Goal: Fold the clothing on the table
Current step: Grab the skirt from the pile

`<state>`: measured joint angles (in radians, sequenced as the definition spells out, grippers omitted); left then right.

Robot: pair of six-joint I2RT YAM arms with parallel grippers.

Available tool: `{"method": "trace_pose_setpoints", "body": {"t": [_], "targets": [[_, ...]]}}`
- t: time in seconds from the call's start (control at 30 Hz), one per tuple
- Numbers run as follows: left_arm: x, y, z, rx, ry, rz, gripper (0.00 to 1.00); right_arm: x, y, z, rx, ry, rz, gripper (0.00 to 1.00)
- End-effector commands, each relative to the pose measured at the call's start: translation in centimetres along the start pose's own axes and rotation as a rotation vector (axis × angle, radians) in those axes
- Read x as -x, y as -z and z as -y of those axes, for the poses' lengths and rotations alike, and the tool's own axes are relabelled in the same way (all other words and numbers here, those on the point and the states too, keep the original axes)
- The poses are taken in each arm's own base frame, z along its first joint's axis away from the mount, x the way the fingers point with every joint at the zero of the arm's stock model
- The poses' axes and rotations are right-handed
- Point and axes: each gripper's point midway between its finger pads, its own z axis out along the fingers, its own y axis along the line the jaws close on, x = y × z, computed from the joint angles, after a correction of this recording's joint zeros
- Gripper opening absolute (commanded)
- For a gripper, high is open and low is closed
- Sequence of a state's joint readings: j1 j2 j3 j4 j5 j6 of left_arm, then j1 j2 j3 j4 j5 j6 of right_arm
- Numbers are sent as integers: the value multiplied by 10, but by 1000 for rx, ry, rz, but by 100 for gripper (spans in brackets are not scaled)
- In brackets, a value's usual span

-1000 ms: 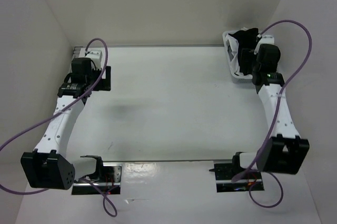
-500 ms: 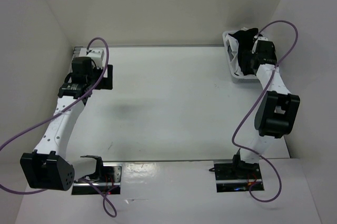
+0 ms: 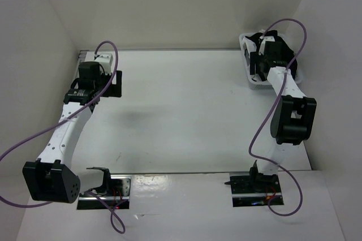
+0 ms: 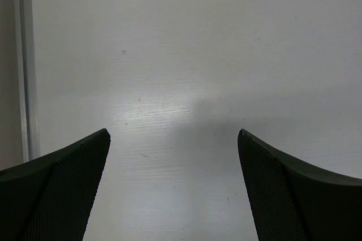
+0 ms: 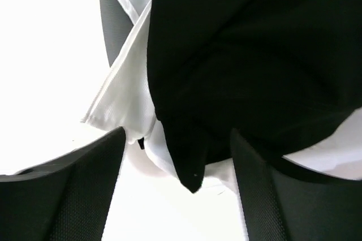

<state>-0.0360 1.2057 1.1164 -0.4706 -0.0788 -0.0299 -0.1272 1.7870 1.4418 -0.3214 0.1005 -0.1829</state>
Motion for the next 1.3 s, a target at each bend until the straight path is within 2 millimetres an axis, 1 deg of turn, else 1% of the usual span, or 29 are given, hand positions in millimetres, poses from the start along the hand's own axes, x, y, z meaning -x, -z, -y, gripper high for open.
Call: {"method": "trace_pose_setpoints", "body": {"t": [0.0,0.07,0.1,0.17,0.23,0.27,0.3,0.37,0.47,0.53,0.6,0.63,0.67,0.9,1.0,1.03,1.1,1.13,1.17,1.23,1.27], "targets": [[0,-5,5,-25,-8,1,99,9,-14,0,-16,11,19,73],[0,-5,5,-25,-8,1,99,5,-17,-1,-15,12,10,66],[0,-5,5,-25,-8,1,99,7,-17,1,-27,11,17,60],[0,-5,5,-25,-8,1,99,6,-18,1,-27,20,19,59],[0,-5,5,-25,-8,1,99,2,-21,2,-35,21,8,55],[0,-5,5,-25,-8,1,99,2,-21,2,-35,21,8,52],[-4,-7,5,-26,-9,-8,99,2,-21,2,-35,21,8,45],[-4,-7,7,-35,-9,-8,99,2,-21,2,-35,30,8,39],[-2,-4,7,-35,-8,2,99,6,-18,3,-37,29,19,39],[-2,-4,8,-45,-8,2,99,13,-11,5,-40,27,38,41],[-2,-4,8,-45,-8,2,99,15,-11,5,-41,25,47,41],[-2,-4,8,-45,-8,2,99,15,-12,10,-48,20,45,37],[-2,-4,8,-45,-8,2,99,11,-15,11,-56,21,35,37],[-2,-4,10,-54,-17,3,99,11,-14,12,-65,21,33,37],[-2,-4,10,-54,-17,3,99,18,-10,14,-68,18,51,43],[-2,-4,10,-54,-17,3,99,18,-10,15,-77,18,50,43],[-4,-4,10,-55,-18,-6,99,18,-10,15,-77,18,50,49],[-4,-4,10,-55,-18,-6,99,18,-10,15,-77,18,50,49],[-4,-3,11,-64,-18,-6,99,23,-7,16,-80,16,68,49],[-4,-3,11,-64,-18,-6,99,23,-7,16,-80,6,68,49],[-4,-3,11,-64,-18,-6,99,28,-6,17,-81,5,77,49]]}}
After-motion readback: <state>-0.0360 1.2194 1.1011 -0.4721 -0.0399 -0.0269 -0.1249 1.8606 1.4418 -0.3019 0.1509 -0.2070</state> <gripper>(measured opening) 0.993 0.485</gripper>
